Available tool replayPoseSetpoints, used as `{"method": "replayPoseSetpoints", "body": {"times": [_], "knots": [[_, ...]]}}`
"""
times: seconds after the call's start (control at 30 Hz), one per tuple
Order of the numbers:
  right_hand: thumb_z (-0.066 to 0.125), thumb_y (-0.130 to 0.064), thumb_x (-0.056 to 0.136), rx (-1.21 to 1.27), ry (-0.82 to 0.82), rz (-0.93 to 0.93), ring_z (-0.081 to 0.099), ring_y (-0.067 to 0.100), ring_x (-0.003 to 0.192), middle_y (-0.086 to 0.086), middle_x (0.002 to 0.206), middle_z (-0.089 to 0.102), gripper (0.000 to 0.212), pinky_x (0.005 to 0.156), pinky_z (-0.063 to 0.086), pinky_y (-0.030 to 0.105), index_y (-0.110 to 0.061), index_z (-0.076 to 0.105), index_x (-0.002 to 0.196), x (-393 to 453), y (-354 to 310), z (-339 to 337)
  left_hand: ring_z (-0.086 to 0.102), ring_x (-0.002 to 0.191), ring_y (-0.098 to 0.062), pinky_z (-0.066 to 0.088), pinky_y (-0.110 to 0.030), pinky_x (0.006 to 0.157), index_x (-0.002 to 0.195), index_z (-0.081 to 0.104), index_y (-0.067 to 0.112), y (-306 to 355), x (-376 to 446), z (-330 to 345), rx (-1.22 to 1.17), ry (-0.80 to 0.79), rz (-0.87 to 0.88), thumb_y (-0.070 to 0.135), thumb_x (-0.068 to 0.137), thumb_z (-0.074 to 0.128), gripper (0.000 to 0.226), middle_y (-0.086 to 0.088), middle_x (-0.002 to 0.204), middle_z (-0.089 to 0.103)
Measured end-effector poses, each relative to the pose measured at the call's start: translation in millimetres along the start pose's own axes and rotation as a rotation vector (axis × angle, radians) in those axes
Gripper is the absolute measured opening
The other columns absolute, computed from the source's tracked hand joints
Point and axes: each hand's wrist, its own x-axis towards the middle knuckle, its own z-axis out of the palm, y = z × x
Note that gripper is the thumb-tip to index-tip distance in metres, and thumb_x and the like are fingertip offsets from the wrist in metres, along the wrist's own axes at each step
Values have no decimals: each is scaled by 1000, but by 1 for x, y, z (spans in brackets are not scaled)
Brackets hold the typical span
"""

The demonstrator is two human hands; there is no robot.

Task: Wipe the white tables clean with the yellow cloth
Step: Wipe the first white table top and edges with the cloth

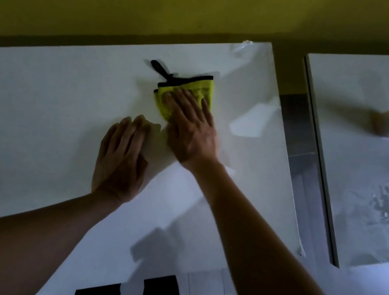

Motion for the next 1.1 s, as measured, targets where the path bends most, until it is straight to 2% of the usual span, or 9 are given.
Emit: {"method": "replayPoseSetpoints", "body": {"times": [0.1,0.2,0.33,0.4,0.57,0.7,0.8,0.93,1.1], "knots": [[31,-33,101,-53,87,152,30,25,149,8,156,42,54,120,22,53,-17,43,151,-13,63,-24,27,155,-36,22,-53,126,158,37,8,0,2,1,-39,14,-3,23,87,41,72,-14,166,33],[30,-34,102,-73,145,419,19,23,153,5,163,28,56,123,16,48,-21,32,156,-31,120,-47,27,155,-36,21,-53,126,158,36,7,1,1,3,-46,20,-6,22,86,42,74,-14,166,33],[32,-34,105,-80,211,543,15,23,154,5,165,24,54,125,10,46,-22,28,157,-30,109,-41,26,155,-35,19,-51,127,157,37,7,0,1,2,-56,31,-4,22,87,42,72,-14,166,33],[30,-34,104,-81,180,539,15,23,154,7,164,24,56,124,11,48,-20,27,158,-30,78,-28,26,156,-35,18,-51,128,157,37,8,-1,0,2,-68,32,-2,24,90,40,69,-13,167,32],[44,-31,98,21,141,209,27,26,150,8,159,37,56,123,15,52,-16,42,152,-65,-30,18,26,155,-35,19,-52,127,157,38,8,-3,0,4,-82,31,12,23,94,45,64,-13,166,33],[50,-32,96,12,131,104,29,25,150,7,158,39,58,123,18,52,-20,41,152,-75,-20,15,28,154,-36,21,-52,126,156,39,7,-3,1,2,-87,38,23,21,92,45,66,-14,165,35],[47,-26,93,-34,189,279,30,27,149,10,157,40,59,122,20,51,-15,43,151,-85,34,-8,28,154,-36,21,-52,126,157,37,7,-1,1,-1,-76,39,14,19,88,41,70,-14,165,34],[39,-32,100,-47,238,537,22,25,152,8,162,31,57,122,19,48,-19,35,155,-99,96,-35,27,155,-35,19,-51,127,157,37,7,1,1,0,-77,43,7,19,87,40,70,-14,166,34],[36,-33,100,-76,280,632,20,23,153,7,162,30,57,124,14,48,-21,33,156,-92,62,-22,26,155,-34,18,-50,127,157,36,10,0,1,2,-72,48,-8,19,87,40,71,-12,166,33]]}}
